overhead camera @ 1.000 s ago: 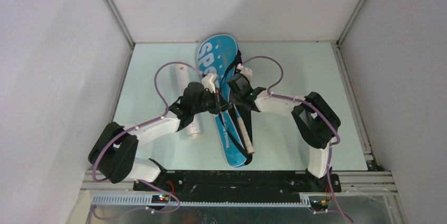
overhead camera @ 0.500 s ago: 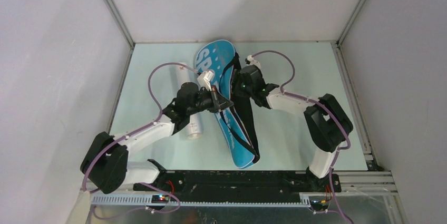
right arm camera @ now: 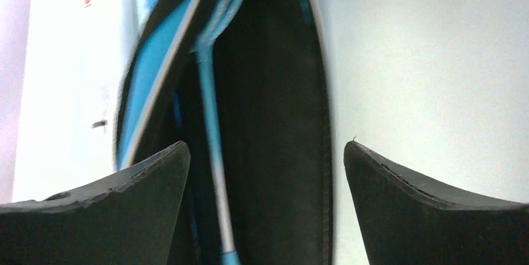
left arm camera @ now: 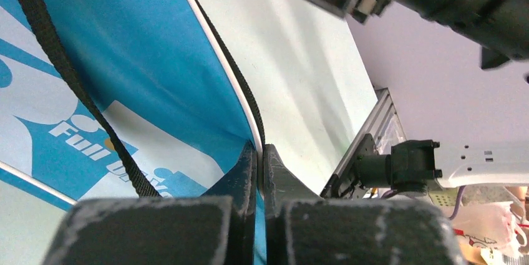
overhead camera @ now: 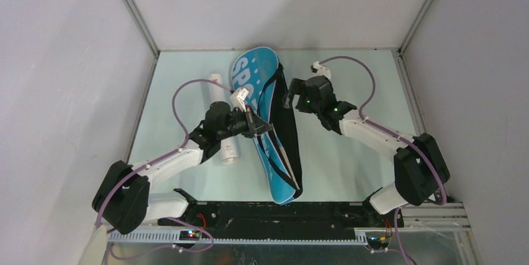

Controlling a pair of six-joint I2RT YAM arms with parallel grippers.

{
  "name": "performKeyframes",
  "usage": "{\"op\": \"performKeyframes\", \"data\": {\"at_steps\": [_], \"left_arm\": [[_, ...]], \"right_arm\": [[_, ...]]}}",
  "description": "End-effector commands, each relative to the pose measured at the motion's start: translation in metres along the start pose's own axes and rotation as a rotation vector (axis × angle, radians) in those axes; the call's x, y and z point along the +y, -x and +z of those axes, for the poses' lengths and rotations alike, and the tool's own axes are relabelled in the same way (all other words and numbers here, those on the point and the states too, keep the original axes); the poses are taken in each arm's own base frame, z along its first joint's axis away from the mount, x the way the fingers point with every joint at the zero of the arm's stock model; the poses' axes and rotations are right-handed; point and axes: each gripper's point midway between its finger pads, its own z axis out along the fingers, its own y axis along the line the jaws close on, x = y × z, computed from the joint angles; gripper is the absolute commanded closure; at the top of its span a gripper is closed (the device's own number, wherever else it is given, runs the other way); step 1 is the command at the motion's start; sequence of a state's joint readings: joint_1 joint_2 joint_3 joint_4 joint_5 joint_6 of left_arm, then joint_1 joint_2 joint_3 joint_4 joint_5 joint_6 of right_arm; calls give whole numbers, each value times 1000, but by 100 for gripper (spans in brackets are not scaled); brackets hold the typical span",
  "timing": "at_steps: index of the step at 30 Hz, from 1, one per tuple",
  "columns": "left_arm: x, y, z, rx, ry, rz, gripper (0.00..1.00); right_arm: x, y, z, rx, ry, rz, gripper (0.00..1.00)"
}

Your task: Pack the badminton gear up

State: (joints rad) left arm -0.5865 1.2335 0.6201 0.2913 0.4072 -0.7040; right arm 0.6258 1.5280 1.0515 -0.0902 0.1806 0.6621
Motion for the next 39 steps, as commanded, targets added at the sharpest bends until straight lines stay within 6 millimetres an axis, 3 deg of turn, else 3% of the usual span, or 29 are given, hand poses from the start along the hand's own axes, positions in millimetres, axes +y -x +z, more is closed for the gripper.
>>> {"op": "performKeyframes", "data": {"at_steps": [1,6,11,15,18,21,25,31,39], "left_arm": [[-41,21,-14,-74,-166,99,100],[-49,16,-21,-64,-210,111,100],[-53,19,-28,-95,-222,110,100],[-55,19,-32,-106,-227,114,100],[-54,18,-34,-113,-225,116,100],[-55,20,-36,-126,-223,123,100],[-58,22,-39,-141,-234,136,100],[-65,25,-48,-175,-262,163,100],[-78,28,-71,-239,-298,247,100]], "right_arm": [[-48,6,7,-26,-42,45,3],[-42,-8,37,22,101,42,1],[-40,-41,68,116,174,91,1],[-42,-64,83,196,184,128,6],[-34,-76,88,235,230,137,16],[-23,-74,88,230,287,125,35],[-8,-67,85,218,345,80,46],[0,-69,87,224,379,59,48],[-17,-72,95,222,307,36,44]]}}
